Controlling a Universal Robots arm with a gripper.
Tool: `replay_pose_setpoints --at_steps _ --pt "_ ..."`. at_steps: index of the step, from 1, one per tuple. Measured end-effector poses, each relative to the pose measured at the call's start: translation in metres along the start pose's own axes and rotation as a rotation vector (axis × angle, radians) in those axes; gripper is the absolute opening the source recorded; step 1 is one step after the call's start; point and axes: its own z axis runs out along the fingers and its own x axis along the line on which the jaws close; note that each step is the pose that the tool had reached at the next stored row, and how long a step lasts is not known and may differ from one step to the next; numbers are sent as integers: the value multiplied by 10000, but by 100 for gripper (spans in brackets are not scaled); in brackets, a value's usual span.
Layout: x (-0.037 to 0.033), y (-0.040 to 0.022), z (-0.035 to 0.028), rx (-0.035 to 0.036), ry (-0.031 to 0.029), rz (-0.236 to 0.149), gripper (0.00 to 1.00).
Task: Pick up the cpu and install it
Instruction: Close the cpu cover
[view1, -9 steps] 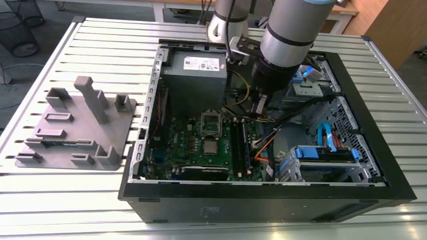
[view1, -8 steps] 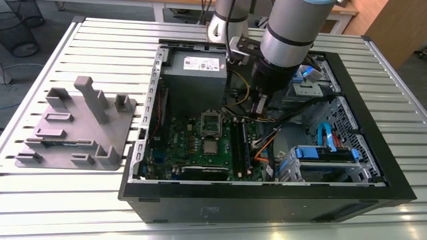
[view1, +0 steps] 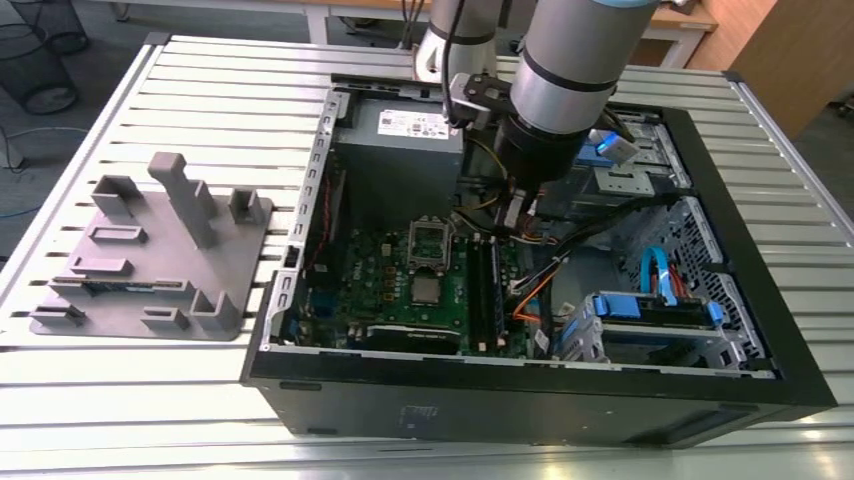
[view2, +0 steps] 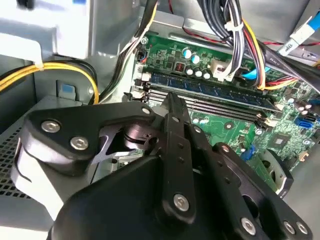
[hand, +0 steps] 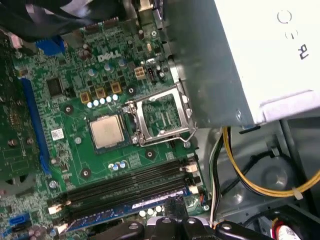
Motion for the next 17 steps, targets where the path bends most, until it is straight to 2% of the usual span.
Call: replay_pose_setpoints --at_steps 17 --pt "17 1 -2 -5 -16 -2 11"
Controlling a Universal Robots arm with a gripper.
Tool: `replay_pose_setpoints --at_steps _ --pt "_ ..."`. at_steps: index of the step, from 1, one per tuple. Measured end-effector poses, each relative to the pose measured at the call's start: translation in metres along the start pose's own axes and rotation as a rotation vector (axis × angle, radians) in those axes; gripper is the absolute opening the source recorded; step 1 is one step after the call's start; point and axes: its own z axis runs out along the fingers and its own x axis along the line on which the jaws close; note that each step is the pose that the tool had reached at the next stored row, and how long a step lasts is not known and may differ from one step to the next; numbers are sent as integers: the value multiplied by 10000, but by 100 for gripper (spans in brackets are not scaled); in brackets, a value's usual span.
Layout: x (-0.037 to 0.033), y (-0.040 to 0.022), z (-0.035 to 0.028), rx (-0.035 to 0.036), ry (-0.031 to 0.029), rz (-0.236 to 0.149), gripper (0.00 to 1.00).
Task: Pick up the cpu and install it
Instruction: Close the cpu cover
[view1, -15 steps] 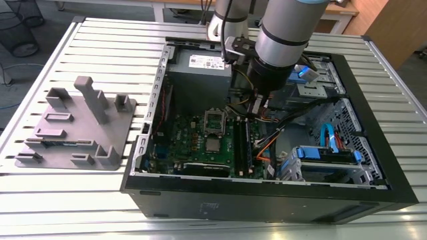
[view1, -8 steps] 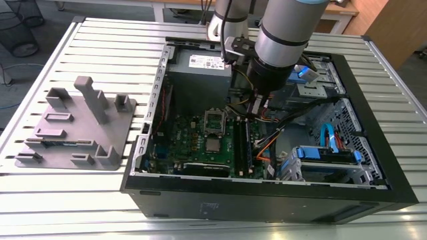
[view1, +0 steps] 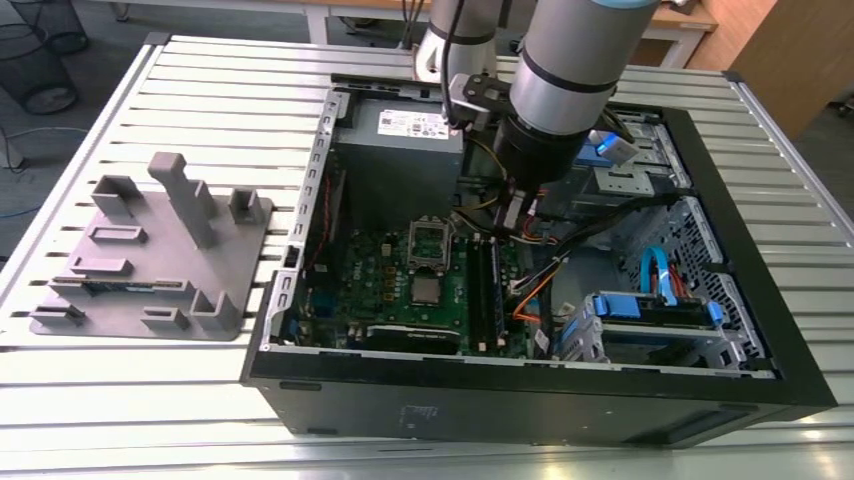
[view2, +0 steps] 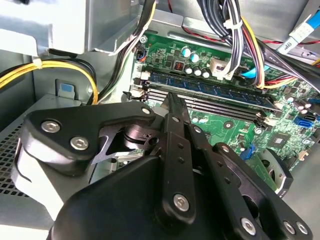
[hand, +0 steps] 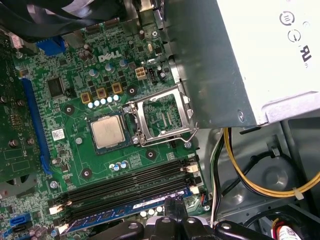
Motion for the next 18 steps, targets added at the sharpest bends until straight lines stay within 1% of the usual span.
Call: replay_pose_setpoints --at_steps 7,15,18 --pt "-3 0 0 -1 -1 -1 11" --pt "9 -4 0 -3 -7 0 11" --pt "10 -3 -15 -2 -4 0 11"
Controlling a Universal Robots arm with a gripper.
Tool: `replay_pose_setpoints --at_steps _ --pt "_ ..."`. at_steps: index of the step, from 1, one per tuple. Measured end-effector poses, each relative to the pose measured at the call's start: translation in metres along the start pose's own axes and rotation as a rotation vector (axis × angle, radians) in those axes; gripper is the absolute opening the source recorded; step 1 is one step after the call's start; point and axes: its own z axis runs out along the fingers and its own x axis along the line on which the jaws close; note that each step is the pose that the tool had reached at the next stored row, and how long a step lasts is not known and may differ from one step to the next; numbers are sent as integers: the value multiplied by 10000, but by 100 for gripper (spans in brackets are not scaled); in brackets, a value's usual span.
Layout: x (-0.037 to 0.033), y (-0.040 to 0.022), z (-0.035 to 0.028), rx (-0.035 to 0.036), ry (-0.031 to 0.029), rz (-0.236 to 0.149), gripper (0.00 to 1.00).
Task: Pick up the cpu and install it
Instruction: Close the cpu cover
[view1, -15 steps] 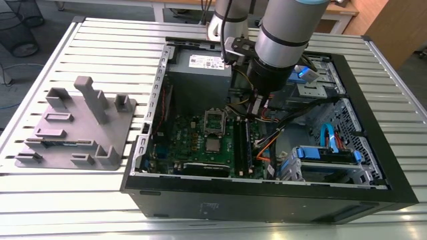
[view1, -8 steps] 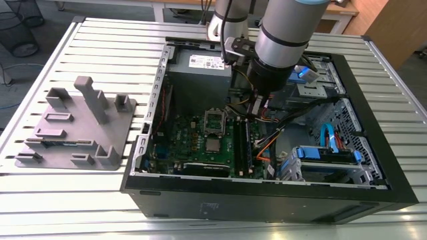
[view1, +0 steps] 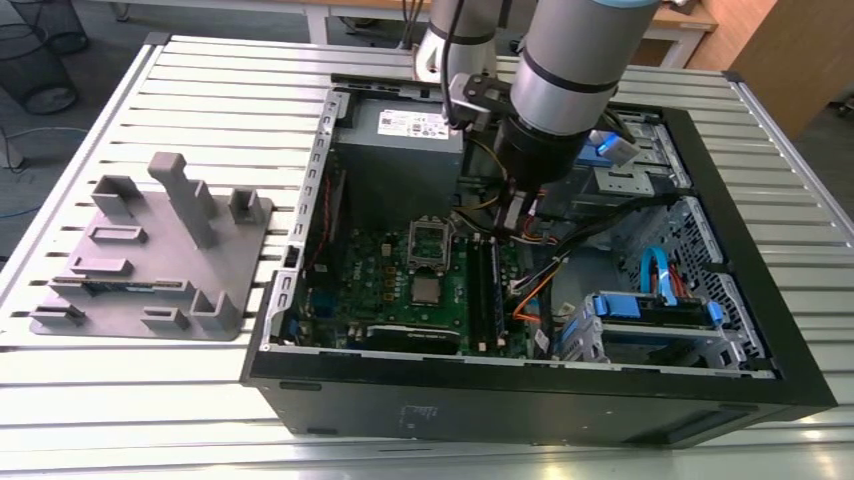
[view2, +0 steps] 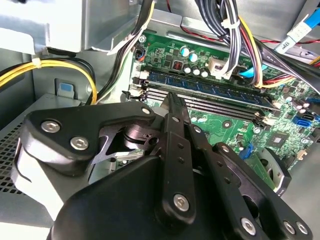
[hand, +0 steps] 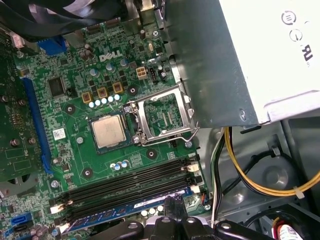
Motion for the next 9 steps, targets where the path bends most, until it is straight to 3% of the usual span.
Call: replay_pose_setpoints --at_steps 9 --pt "22 -7 -7 0 -1 0 11"
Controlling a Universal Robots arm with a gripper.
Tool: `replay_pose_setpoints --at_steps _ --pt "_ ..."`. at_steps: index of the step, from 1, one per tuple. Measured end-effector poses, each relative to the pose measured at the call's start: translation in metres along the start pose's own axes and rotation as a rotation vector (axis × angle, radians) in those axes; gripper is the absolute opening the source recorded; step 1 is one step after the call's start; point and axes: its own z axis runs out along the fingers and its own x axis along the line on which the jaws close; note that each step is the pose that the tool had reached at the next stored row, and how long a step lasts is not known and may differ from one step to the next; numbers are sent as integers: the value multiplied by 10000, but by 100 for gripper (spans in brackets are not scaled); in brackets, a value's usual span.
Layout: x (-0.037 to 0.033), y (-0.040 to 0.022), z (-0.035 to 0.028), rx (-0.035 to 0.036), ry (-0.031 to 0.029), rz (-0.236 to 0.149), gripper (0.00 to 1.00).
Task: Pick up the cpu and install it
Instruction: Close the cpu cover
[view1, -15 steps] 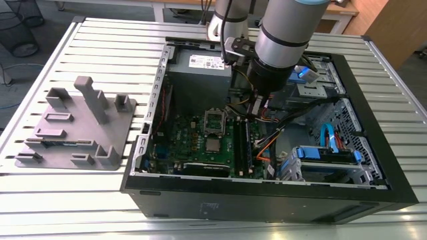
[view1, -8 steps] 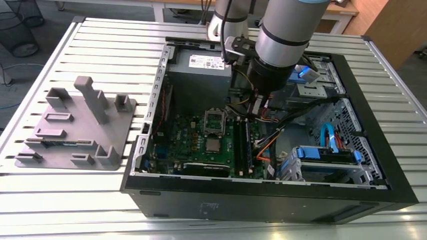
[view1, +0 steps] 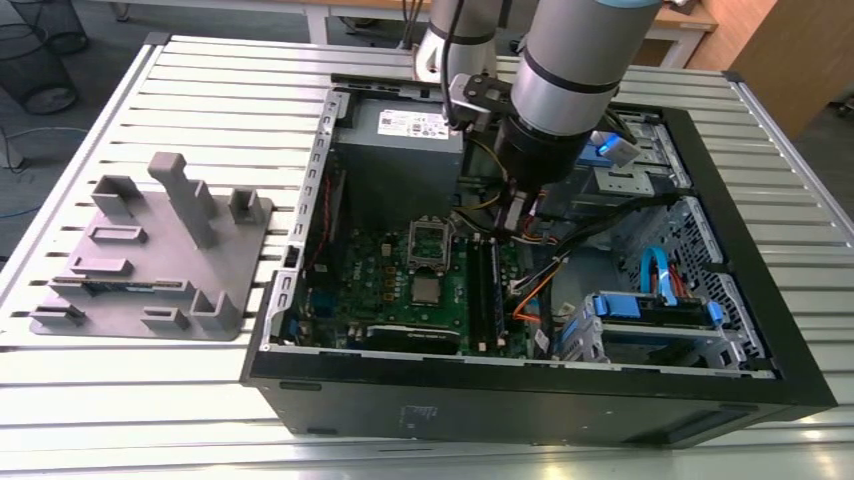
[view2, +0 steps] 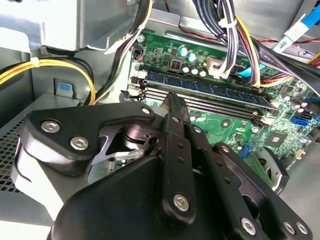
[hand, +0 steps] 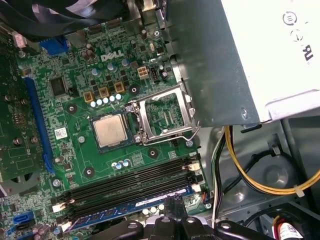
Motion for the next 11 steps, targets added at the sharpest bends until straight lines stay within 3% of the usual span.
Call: replay_pose_setpoints --at_steps 8,11 --pt "27 78 21 37 -18 -2 11" --pt "3 95 42 38 -15 -1 11"
